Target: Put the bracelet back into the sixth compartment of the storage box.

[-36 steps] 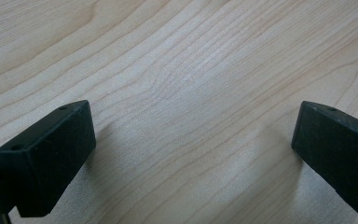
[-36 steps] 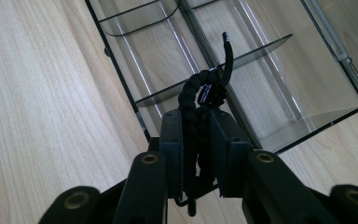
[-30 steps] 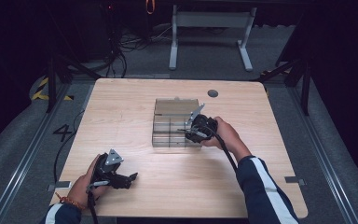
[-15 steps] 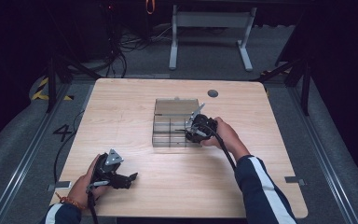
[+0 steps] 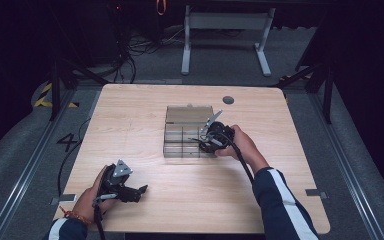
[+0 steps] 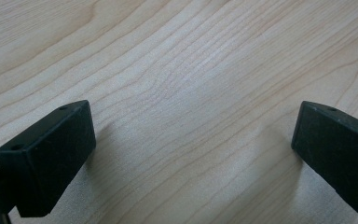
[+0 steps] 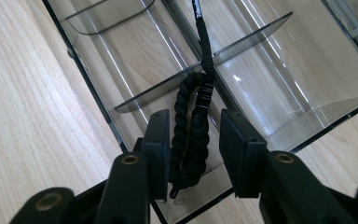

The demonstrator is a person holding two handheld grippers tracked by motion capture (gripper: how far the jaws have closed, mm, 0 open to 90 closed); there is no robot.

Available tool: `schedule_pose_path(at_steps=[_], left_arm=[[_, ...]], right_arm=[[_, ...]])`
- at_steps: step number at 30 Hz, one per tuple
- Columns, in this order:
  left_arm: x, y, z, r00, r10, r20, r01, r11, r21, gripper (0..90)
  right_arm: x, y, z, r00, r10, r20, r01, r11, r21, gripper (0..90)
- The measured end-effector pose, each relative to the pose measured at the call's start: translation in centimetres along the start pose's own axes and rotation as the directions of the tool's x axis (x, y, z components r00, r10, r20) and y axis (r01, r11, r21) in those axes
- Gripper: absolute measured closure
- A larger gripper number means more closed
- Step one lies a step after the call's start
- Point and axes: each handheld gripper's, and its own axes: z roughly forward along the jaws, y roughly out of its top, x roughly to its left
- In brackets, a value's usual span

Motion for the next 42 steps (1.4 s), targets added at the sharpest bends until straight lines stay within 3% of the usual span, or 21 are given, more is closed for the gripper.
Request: schedule_pose_path(at_steps=[4,29,42], left_arm=[[0.0,0.0,0.0,1.0000,0.000,0.000,0.000,1.0000,0.000,0.0],[0.0,0.0,0.0,1.0000,0.000,0.000,0.000,1.0000,0.000,0.0],[0.0,0.0,0.0,1.0000,0.000,0.000,0.000,1.0000,0.000,0.0]], right_arm=[[0.1,-0.1,0.0,0.9999,-0.015,-0.007,0.015,1.000,0.005,75.0],[0.9,-0.6,-2.3,0.9987,-0.043,0.026,0.045,0.997,-0.069,68.1],[1.6,-1.1,-3.5,0.9971,-0.065,0.039,0.068,0.995,-0.076,66.7]])
